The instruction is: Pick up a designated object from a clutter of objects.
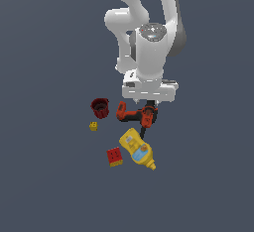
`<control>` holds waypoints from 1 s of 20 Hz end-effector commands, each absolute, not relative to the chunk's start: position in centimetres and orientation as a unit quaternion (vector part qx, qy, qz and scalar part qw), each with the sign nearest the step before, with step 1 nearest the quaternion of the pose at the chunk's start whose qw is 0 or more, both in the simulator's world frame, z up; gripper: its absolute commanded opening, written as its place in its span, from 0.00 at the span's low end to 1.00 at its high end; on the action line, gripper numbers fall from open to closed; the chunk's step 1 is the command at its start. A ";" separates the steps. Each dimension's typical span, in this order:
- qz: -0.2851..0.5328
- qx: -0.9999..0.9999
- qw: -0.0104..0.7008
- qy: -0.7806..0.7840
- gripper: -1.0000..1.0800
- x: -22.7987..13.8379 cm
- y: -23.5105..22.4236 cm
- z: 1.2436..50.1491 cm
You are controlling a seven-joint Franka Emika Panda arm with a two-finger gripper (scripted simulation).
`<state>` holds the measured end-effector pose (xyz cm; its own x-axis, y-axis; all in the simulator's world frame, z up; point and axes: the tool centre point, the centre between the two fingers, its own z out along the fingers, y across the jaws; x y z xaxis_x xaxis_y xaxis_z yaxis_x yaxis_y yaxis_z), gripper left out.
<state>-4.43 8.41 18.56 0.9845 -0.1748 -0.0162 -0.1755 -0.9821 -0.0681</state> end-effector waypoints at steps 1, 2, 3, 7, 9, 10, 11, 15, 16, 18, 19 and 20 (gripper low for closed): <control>0.007 -0.994 0.036 0.105 0.81 -5.9 9.5 16.4; 0.008 -0.993 0.036 0.111 0.81 -6.5 9.8 15.6; 0.009 -0.992 0.037 0.117 0.81 -7.0 10.1 14.9; 0.011 -0.990 0.037 0.138 0.81 -9.2 11.2 12.5; 0.012 -0.988 0.037 0.146 0.81 -10.1 11.5 11.6; 0.013 -0.988 0.036 0.150 0.81 -10.5 11.7 11.2; 0.013 -0.987 0.036 0.153 0.81 -10.8 11.8 10.8; 0.014 -0.986 0.036 0.163 0.81 -11.9 12.1 9.8; 0.014 -0.986 0.036 0.165 0.81 -12.1 12.2 9.7; 0.014 -0.985 0.035 0.167 0.81 -12.3 12.2 9.5; 0.014 -0.985 0.035 0.167 0.81 -12.4 12.3 9.4; 0.014 -0.985 0.035 0.167 0.81 -12.4 12.3 9.4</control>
